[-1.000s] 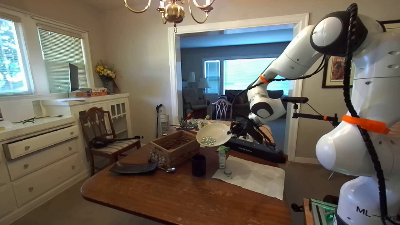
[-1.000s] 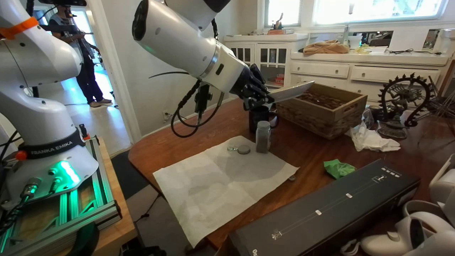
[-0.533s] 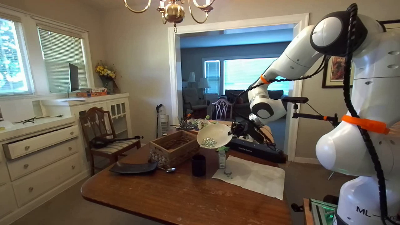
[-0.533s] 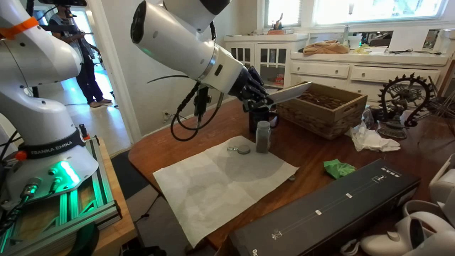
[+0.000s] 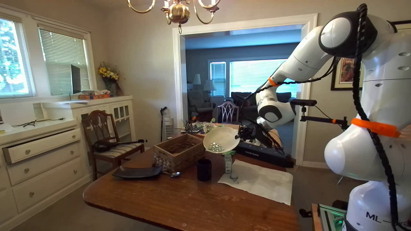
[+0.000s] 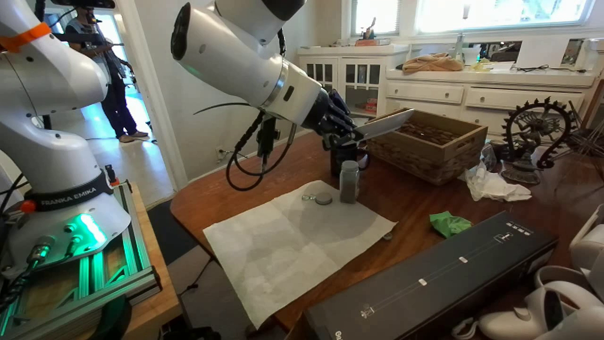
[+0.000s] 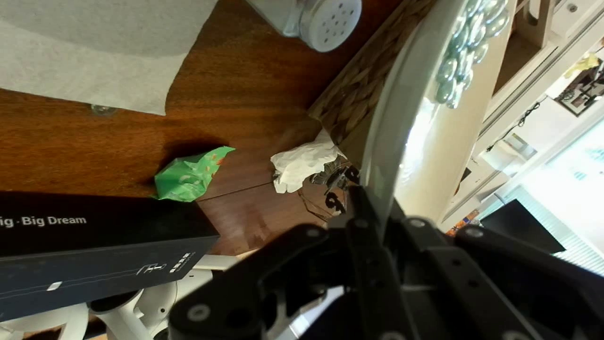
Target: Move the black cup to the right then pour the glass beads on the plate into it
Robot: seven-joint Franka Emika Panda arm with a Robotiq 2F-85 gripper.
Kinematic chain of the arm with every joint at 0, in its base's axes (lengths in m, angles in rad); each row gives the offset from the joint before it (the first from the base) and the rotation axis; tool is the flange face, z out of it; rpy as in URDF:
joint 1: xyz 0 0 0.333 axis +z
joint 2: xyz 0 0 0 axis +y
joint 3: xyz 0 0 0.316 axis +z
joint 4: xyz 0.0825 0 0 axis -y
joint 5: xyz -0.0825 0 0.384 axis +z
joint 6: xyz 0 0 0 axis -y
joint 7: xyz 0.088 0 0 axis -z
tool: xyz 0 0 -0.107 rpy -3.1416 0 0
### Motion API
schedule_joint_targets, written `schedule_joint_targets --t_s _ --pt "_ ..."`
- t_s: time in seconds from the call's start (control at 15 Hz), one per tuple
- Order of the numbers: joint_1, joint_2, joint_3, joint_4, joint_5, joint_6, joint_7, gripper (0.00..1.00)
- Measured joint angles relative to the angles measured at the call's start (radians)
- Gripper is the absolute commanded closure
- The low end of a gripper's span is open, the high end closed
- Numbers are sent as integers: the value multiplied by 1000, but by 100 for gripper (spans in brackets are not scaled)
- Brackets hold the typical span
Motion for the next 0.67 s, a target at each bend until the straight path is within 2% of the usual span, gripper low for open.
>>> schedule_joint_targets --t_s 0.33,0.4,0.67 --pt "0 0 0 0 0 0 0 92" --pt "0 0 0 0 0 0 0 98" --pt "9 11 5 0 0 25 -22 98"
